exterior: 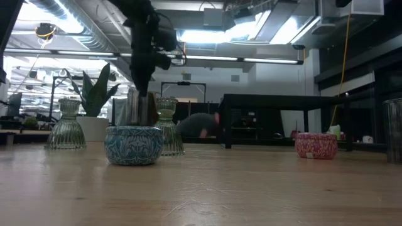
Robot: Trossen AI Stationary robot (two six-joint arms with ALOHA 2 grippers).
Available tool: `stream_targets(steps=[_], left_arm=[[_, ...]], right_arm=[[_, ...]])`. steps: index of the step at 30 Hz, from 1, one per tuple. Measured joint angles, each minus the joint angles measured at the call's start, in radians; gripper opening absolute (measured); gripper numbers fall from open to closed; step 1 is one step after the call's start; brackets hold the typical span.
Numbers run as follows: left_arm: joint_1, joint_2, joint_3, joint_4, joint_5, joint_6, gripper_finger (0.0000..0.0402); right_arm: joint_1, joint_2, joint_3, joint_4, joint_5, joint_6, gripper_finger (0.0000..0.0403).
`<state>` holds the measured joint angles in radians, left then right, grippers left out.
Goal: Pick & Place candle stick holders
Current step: Put the top silver scented candle on the shelf
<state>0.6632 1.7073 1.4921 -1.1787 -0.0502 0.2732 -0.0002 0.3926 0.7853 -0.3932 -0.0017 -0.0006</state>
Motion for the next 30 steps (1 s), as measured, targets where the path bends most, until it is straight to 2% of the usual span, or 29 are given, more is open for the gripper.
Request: stream_targets(steps=[8,23,30], left_arm=[[-0.003,0.000,0.121,-0.028,0.008,-0.066,0.0352],[-0.051,0.002,0.241,-0.032,0.012,-0.070,0.0351],[-0.057,0.110,0.429,-0.117,0.011,-0.069,0.0351]], right_arm=[[0.000,0.000,0.000,0.000,0.000,0.000,0.0007],[0.000,0.000,0.000,0.000,0.000,0.000,0.0007],[0.000,0.000,0.000,0.000,0.000,0.000,0.0007]])
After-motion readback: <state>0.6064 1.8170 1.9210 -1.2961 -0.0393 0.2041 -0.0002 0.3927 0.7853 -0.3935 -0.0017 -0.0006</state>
